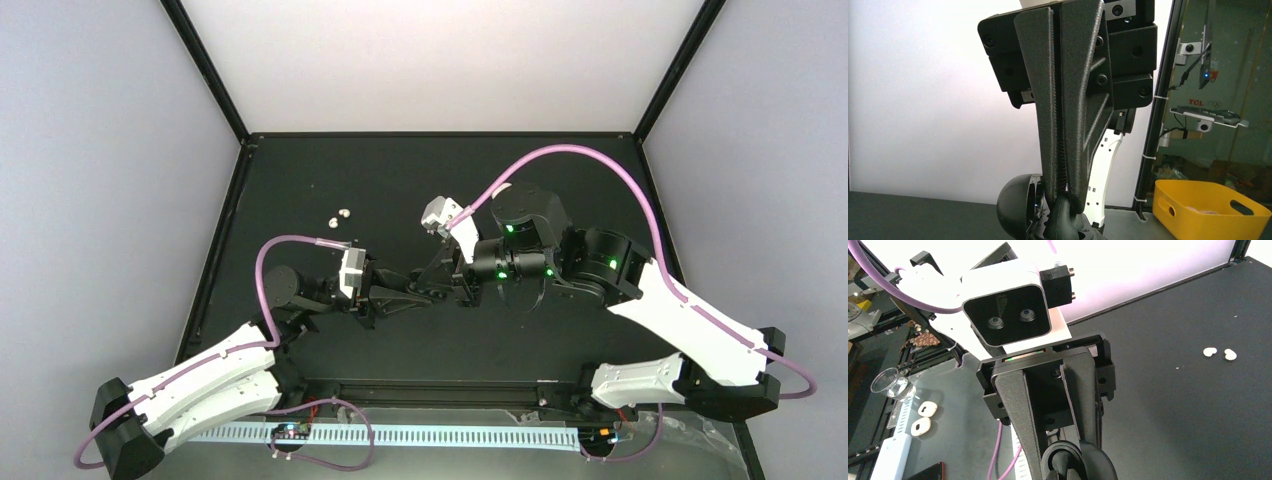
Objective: Insert the wireless bluetooth earbuds into the charging case
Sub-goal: Adjust the earbud with the charging case.
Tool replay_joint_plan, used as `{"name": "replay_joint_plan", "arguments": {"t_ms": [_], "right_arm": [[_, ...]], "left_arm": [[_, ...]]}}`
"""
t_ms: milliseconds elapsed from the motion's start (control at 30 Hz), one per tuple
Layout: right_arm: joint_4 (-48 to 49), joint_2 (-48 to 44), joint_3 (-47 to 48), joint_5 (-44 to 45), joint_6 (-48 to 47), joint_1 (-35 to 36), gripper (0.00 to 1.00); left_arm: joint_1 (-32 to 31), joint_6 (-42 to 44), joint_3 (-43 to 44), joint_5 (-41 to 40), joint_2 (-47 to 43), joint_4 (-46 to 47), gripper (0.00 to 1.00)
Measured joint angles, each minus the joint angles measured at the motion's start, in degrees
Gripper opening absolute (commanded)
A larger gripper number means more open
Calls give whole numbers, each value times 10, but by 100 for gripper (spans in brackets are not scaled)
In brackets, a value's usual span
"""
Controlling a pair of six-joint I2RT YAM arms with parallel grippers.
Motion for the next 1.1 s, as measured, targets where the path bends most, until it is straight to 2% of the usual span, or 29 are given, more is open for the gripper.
{"name": "replay_joint_plan", "arguments": {"t_ms": [1100], "right_arm": [[-9, 12, 9, -6, -22, 3, 1]], "left_arm": [[0, -5, 0, 0, -7, -5, 2]]}}
